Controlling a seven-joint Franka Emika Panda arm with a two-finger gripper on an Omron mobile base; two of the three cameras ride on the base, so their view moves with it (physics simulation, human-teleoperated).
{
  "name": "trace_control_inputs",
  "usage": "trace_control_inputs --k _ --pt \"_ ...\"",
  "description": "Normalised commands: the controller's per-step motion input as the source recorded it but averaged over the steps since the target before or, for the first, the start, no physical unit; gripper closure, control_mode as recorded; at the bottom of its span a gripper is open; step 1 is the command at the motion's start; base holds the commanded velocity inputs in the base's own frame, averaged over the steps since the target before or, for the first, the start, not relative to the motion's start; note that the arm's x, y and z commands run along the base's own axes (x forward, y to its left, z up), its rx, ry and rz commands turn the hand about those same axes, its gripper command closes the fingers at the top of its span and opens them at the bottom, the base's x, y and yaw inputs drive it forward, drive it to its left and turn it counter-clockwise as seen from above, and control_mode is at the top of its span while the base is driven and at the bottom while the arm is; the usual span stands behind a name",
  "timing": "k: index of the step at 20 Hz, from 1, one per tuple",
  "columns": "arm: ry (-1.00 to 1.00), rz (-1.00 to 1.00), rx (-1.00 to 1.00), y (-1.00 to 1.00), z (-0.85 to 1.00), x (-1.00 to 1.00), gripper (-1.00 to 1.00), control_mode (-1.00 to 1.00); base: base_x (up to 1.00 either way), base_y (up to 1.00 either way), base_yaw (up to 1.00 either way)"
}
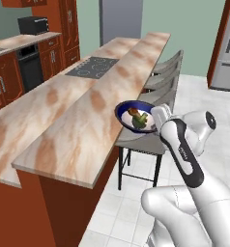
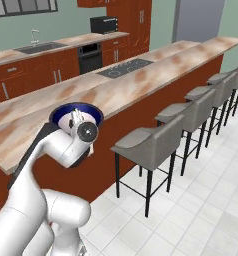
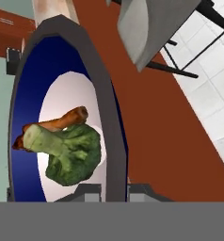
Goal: The microwave is finished heating the chicken drumstick and broccoli. Take the bowl containing the food and place it on the dining counter.
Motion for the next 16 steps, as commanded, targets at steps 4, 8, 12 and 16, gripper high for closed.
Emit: trace_control_inputs --k 4,8,12,16 --pt "0.0 0.05 0.0 -0.05 0.56 0.88 1.0 -1.0 0.0 0.0 0.0" --pt "0.0 0.02 -0.01 0.12 0.69 0.85 1.0 -1.0 0.0 0.0 0.0" --pt "0.05 0.06 -0.03 0.04 0.33 0.67 1.0 -1.0 0.0 0.0 0.0" --pt "0.01 0.0 -0.04 0.04 -0.2 0.05 1.0 -1.0 0.0 0.0 0.0"
